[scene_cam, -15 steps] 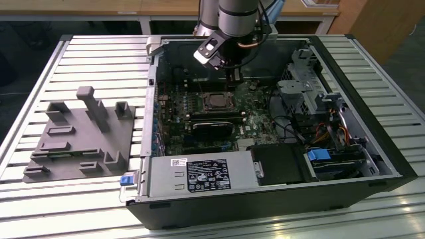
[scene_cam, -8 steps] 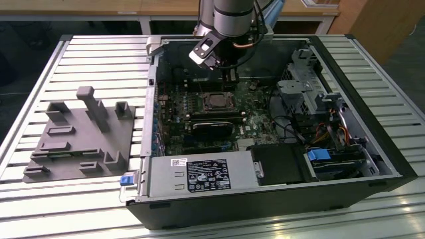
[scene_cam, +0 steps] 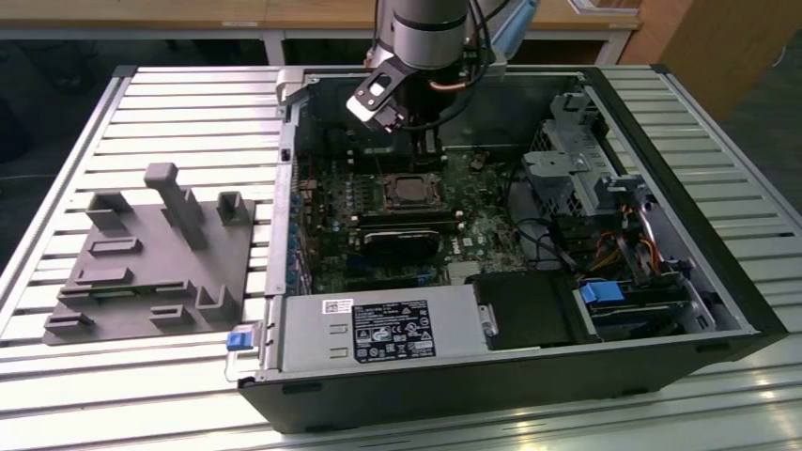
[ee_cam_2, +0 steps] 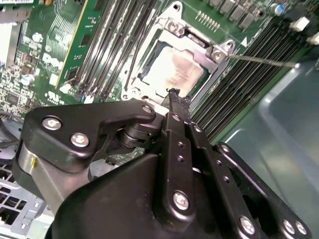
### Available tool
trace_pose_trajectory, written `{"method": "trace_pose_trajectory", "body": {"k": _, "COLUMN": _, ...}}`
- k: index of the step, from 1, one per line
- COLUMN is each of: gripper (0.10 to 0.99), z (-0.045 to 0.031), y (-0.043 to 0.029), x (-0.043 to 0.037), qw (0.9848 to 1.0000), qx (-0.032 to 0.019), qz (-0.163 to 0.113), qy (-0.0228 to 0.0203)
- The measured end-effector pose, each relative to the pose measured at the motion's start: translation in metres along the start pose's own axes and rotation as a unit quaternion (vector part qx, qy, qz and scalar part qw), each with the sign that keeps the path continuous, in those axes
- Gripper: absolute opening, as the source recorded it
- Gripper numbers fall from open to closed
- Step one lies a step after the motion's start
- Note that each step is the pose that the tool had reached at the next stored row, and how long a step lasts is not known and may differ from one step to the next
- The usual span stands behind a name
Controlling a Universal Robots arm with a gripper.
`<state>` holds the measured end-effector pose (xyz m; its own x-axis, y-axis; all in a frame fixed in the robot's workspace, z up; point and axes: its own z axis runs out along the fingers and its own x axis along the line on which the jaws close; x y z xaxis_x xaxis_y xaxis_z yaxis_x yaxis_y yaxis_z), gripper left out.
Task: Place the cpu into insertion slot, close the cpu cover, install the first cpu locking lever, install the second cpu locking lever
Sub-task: 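Close the cpu cover, then install the first cpu locking lever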
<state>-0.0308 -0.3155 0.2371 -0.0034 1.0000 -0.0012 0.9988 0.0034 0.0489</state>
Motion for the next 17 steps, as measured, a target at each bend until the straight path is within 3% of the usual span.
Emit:
{"method": "trace_pose_trajectory", "body": {"k": 9, "gripper": 0.106, "z": -0.0005, "y": -0.0091, "x": 0.0, "qw": 1.0, "qx": 0.0, "qz": 0.0, "qy": 0.0}}
{"method": "trace_pose_trajectory", "body": {"k": 17, "gripper": 0.106, "z": -0.0041, "y": -0.0097, "x": 0.0, "qw": 1.0, "qx": 0.0001, "qz": 0.0, "qy": 0.0}}
